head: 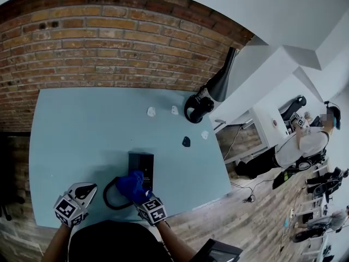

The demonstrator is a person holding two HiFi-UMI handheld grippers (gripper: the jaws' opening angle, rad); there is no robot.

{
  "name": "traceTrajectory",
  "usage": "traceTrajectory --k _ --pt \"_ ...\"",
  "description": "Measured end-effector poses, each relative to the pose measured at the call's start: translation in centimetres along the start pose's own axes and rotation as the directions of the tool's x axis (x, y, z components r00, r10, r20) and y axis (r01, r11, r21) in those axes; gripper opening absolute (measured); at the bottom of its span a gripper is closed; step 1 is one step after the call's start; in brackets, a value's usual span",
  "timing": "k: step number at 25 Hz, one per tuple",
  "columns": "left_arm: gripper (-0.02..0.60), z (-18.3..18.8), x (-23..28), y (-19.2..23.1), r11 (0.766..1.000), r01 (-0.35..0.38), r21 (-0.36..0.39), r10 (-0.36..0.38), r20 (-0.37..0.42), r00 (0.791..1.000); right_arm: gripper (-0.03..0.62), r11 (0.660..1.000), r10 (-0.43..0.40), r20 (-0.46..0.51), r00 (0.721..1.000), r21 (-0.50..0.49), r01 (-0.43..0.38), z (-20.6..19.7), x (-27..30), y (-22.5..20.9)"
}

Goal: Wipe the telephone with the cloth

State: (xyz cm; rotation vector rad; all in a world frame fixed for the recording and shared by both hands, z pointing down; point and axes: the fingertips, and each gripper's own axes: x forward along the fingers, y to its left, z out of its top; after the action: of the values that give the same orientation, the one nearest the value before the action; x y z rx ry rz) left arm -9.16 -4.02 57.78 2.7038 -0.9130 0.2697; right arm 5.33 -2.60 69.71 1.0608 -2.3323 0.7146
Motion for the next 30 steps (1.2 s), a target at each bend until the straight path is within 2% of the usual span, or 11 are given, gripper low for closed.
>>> traceTrajectory --k 6,11,15,18,22,27,30 --pt "0.021 0.1 -0.3 0.6 1.000 -0.016 -0.005 0.016 0.006 1.000 0.133 0.996 0.038 0.167 0.985 -0.085 -0.025 7.6 -1.1 0.2" --pt "0.021 0.4 -0.5 1.0 0.999 -0.031 -0.013 0.032 0.014 0.999 0.133 0.987 0.006 0.289 0.957 -0.154 0.040 15.0 -1.8 -2.1" --pt "0.021 0.3 -0.8 1.2 0.999 -0.043 -0.016 0.043 0.019 0.999 0.133 0.979 -0.040 0.329 0.944 -0.176 0.103 18.4 -1.8 -4.6" --pt "0.021 0.2 -1.0 1.5 0.999 -0.050 -0.019 0.050 0.017 0.999 0.133 0.979 -0.094 0.318 0.944 -0.141 0.145 19.0 -1.3 -7.0" --pt "0.021 0.3 -1.1 1.4 0.998 -0.054 -0.025 0.055 0.013 0.998 0.133 0.980 -0.156 0.227 0.961 -0.086 0.180 17.2 -0.2 -10.1" --pt "0.021 0.2 -1.1 1.5 0.998 -0.063 -0.029 0.063 0.008 0.998 0.133 0.988 -0.147 0.118 0.982 -0.039 0.152 13.8 2.0 -11.1" --pt "0.021 0.0 -1.1 1.4 0.998 -0.062 -0.031 0.062 0.002 0.998 0.133 0.987 -0.153 0.142 0.978 -0.024 0.158 13.1 2.1 -11.0"
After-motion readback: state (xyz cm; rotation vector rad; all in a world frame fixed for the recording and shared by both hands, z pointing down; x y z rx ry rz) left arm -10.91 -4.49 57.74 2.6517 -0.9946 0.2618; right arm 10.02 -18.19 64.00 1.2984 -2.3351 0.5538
